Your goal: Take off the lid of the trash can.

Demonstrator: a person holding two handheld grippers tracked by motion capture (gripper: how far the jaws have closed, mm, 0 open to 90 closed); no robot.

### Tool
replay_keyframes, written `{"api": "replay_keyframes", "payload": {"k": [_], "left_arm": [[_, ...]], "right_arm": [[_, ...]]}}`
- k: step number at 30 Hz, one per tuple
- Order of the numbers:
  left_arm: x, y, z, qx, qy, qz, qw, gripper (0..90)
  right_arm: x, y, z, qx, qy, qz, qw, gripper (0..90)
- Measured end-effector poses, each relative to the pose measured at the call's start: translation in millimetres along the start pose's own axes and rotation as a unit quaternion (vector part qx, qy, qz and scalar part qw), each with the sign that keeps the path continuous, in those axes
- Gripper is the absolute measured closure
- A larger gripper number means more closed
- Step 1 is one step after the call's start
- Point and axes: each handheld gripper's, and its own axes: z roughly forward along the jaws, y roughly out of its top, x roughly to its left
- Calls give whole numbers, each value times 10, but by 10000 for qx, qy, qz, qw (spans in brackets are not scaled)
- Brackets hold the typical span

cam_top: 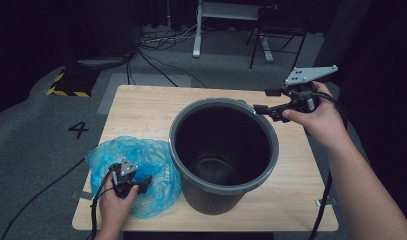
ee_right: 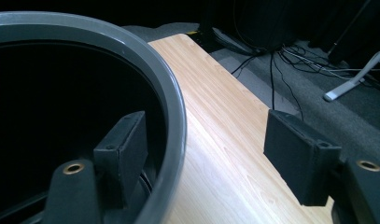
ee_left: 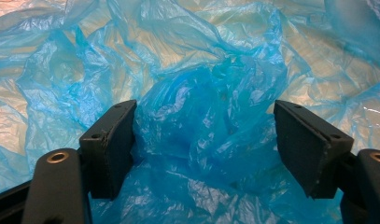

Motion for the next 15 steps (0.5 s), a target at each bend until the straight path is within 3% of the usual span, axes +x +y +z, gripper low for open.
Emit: {"api": "replay_keyframes", "payload": {"k": [15], "left_arm": [[1, 0, 0, -3, 1, 3, 10000, 249]], "right_arm": [[45, 126, 414, 195, 253, -4, 9995, 340]]}}
